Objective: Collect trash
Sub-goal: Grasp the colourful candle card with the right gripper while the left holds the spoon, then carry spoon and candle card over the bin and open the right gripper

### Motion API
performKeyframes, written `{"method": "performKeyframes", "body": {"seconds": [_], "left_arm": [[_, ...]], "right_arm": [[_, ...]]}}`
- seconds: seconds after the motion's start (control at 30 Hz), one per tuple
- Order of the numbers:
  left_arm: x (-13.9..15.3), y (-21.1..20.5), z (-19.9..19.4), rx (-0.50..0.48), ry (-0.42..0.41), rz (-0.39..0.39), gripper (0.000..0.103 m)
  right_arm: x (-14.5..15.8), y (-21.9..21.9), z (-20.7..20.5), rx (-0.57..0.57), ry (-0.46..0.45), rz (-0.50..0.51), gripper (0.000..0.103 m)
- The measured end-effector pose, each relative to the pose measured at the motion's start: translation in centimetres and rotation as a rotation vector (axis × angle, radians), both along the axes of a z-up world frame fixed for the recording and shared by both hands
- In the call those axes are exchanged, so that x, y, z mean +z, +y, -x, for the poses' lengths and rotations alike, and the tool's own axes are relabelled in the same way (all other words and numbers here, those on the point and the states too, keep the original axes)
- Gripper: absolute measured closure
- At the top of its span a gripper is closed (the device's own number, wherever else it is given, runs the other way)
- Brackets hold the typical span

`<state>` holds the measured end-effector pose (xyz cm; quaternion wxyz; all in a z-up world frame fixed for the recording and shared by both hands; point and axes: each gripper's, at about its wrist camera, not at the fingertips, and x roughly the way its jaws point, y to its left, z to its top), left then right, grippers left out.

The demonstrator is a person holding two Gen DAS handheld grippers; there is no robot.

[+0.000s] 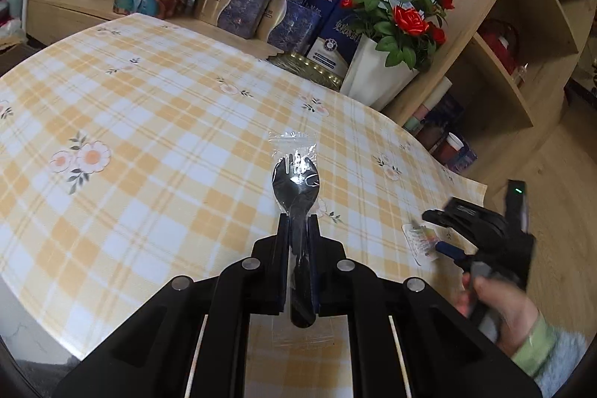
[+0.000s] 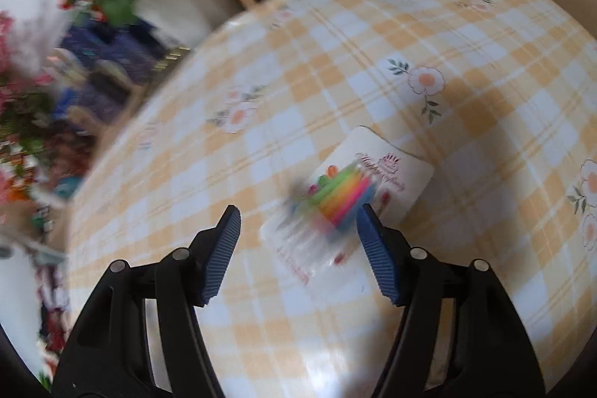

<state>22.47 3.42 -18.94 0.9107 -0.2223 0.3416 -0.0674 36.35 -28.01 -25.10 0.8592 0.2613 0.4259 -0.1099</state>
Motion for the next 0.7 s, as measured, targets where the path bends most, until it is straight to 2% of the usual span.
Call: {"method": "performKeyframes", "body": {"seconds": [0.1, 0.17, 0.2, 0.27, 0.3, 0.33, 0.37, 0.5, 0.7], "left_arm": [[-0.4, 0.3, 0.7, -0.005, 0.008, 0.003, 0.094], [-0.7, 0.7, 1.0, -0.007, 0.017, 0.015, 0.094], [-0.8, 0.9, 1.0, -0.006, 0.02, 0.024, 0.094], [-1.0, 1.3, 1.3, -0.004, 0.021, 0.04, 0.094], [-1.1, 1.4, 1.3, -0.005, 0.019, 0.042, 0.094], [-1.2, 1.5, 1.5, -0.005, 0.019, 0.045, 0.094], [-1.2, 1.6, 1.7, -0.008, 0.016, 0.051, 0.094], [-2.0, 1.5, 1.9, -0.026, 0.036, 0.045, 0.093], [-2.9, 0.8, 2.6, -0.055, 0.065, 0.058, 0.093]], "right_arm": [[-0.1, 1.0, -1.0, -0.036, 0.037, 0.145, 0.038], [-0.6, 2.4, -1.6, -0.009, 0.081, 0.277, 0.038], [-0.8, 2.9, -1.4, 0.013, 0.075, 0.316, 0.039], [-1.1, 3.2, -0.5, 0.071, 0.041, 0.33, 0.045], [-1.2, 3.2, -0.1, 0.105, 0.018, 0.311, 0.054], [-1.2, 3.2, 1.1, 0.178, -0.024, 0.267, 0.056], [-1.2, 3.4, 1.7, 0.221, -0.037, 0.25, 0.07], [-1.8, 4.3, 6.9, 0.42, -0.082, 0.294, 0.069], [-2.0, 3.9, 11.2, 0.487, -0.098, 0.315, 0.068]]}}
